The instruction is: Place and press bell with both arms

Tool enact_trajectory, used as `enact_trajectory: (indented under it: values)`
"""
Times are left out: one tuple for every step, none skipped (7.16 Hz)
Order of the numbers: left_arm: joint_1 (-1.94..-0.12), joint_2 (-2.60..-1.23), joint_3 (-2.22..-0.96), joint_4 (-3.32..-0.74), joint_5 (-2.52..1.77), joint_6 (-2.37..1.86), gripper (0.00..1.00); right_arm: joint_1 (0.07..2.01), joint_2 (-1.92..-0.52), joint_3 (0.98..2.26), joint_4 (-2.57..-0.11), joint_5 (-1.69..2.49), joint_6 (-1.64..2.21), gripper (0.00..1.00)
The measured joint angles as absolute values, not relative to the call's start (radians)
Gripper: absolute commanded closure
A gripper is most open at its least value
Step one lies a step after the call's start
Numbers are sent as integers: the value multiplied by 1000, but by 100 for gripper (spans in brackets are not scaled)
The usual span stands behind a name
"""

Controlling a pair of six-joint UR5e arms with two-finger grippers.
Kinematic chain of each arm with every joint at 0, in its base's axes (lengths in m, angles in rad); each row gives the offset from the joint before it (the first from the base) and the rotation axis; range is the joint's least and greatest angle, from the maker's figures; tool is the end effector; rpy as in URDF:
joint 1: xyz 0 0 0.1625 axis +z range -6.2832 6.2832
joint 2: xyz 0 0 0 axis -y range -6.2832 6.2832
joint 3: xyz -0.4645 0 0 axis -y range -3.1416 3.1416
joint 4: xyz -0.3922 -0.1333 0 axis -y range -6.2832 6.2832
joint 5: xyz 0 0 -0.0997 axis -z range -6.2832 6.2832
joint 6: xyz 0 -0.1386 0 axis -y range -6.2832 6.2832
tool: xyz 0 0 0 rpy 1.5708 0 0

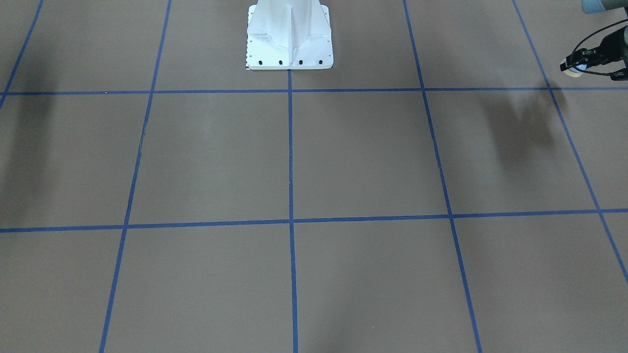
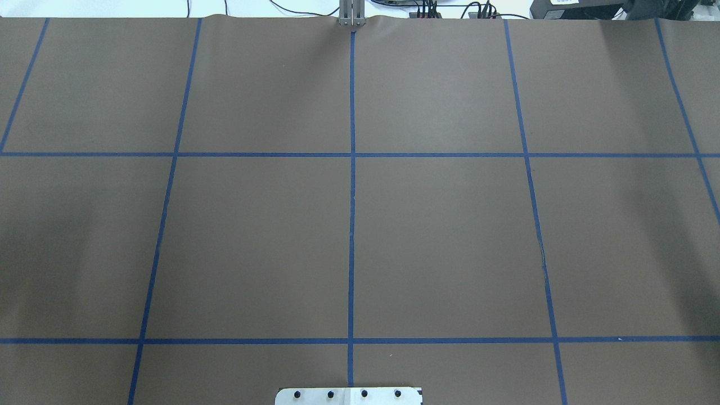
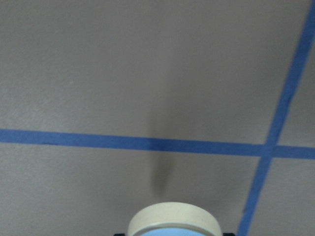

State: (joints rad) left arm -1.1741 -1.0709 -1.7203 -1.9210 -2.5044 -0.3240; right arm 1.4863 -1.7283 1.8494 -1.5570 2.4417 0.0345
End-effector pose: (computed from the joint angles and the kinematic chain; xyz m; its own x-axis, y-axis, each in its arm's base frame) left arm 0.0746 -0.2348 0.7873 0.6433 -0.0759 -0.7619 -0.1916 0.9475 -0.2561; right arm -0.0089 -0.4280 0.6489 0.6357 -0.1227 0.7622 0.0617 0.9922 0.1083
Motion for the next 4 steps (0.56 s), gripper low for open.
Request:
enact_trajectory:
  values:
    - [-1173,-1127,-1786,-1813,-2505,-326,100,1486,-1729,1850,-1555,2442,35,0]
    - [-1172,-1213,-1819,-1713,-2505,-333,100,1485,-1729,1851,-1546,2442,35,0]
    - [-1165,-1319,-1832,-1618,-2505,-340,100,1484,-1729,1850,-1529,2441,34,0]
    - [-1146,-1427,-1837,-1539,-2506,-357,100,1483,-1730,1850,-1520,2440,33,0]
